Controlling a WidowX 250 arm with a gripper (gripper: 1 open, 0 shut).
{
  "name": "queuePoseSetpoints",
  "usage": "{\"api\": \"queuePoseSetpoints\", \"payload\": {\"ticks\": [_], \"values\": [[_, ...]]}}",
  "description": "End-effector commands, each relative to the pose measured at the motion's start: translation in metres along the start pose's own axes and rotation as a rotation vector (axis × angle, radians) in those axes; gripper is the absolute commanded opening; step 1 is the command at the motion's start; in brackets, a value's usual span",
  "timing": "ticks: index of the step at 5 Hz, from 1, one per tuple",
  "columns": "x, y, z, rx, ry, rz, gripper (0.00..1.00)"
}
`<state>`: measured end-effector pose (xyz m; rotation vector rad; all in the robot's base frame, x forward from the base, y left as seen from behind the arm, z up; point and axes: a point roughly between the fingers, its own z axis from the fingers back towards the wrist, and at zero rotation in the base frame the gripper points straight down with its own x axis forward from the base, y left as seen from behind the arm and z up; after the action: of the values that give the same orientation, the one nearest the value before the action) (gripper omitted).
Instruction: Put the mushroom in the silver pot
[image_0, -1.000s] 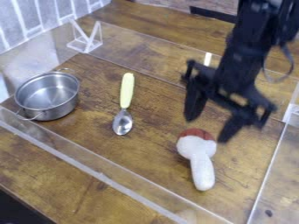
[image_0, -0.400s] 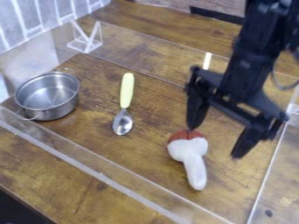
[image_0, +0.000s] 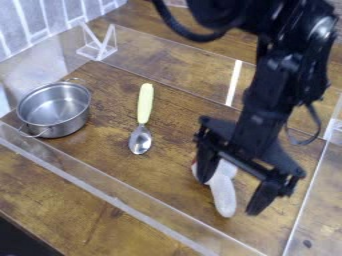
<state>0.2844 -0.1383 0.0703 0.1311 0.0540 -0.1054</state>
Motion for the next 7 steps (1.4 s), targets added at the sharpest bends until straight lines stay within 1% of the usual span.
{"api": "queuePoseSetpoints", "payload": {"ticks": [1, 2, 3, 4, 5, 6, 7], "values": [[-0.002, 0.0, 0.016, -0.04, -0.075, -0.01, 1.0], [-0.006, 0.008, 0.012, -0.044, -0.075, -0.036, 0.0], [-0.013, 0.015, 0.017, -0.044, -0.078, -0.061, 0.0], [-0.016, 0.011, 0.041, -0.039, -0.102, -0.01, 0.0], [-0.017, 0.005, 0.064, -0.034, -0.114, 0.033, 0.0], [-0.011, 0.012, 0.081, -0.01, -0.112, 0.079, 0.0], [-0.005, 0.026, 0.092, 0.009, -0.113, 0.138, 0.0]]}}
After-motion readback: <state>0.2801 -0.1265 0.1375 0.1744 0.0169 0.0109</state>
